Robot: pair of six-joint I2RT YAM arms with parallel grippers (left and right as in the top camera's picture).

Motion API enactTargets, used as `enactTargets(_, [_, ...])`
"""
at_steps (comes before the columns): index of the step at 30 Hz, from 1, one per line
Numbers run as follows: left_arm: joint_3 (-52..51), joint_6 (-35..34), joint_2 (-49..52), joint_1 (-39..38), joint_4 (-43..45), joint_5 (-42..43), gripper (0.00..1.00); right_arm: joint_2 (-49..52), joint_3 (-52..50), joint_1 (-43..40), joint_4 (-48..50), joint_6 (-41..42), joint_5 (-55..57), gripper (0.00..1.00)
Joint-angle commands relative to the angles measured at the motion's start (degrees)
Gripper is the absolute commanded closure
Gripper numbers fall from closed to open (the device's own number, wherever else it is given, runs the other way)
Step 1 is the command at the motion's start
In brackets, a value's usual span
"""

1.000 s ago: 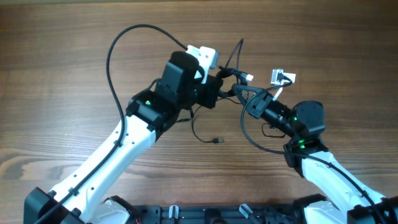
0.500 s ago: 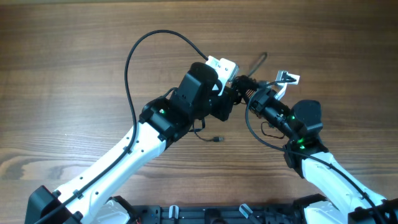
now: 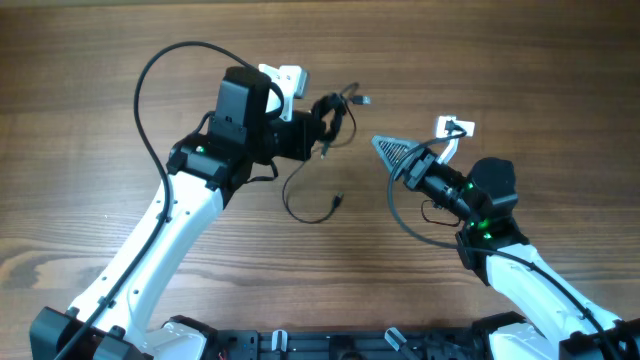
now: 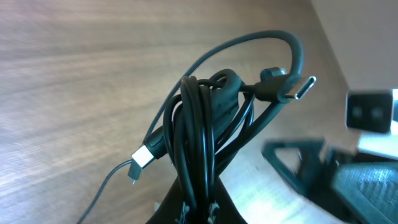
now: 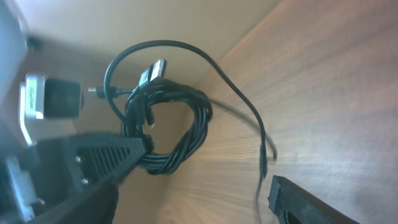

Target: Untangle cables

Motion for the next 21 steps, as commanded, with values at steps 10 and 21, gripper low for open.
enactTargets(10, [0.31,17.79,-0.70,0.50,-11.13,4.46,0.96,-0.09,0.37,-2.78,9.38,-29.11,-0.81,0.13])
enactTargets(21, [0.31,31.56,-0.70,-3.96,-10.25,1.81,0.96,-0.04,0.37,-5.22,8.04,-32.48,-18.27,0.05])
